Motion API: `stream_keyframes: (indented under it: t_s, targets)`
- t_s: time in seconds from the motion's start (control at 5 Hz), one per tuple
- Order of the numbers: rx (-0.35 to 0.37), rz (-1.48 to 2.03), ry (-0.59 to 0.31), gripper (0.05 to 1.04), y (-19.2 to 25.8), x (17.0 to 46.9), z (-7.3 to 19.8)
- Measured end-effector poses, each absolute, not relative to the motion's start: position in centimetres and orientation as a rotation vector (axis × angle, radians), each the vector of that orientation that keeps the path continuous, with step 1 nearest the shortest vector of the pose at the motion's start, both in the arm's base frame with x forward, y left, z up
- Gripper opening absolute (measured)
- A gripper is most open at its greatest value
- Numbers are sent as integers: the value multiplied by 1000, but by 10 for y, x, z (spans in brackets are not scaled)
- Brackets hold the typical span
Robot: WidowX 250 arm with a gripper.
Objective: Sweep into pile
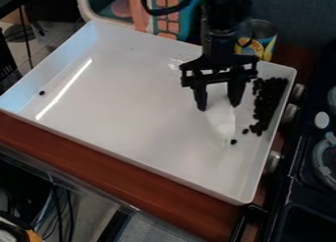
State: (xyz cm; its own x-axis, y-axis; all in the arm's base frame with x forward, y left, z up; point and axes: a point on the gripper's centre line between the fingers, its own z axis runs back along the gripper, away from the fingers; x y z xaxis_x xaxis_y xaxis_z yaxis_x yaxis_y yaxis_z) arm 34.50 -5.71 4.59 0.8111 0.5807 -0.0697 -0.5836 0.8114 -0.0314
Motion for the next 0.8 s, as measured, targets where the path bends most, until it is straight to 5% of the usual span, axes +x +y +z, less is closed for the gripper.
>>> stream_keyframes:
  t_s: [0.8]
  targets:
    - [-21, 606, -1, 705, -52, 358, 29]
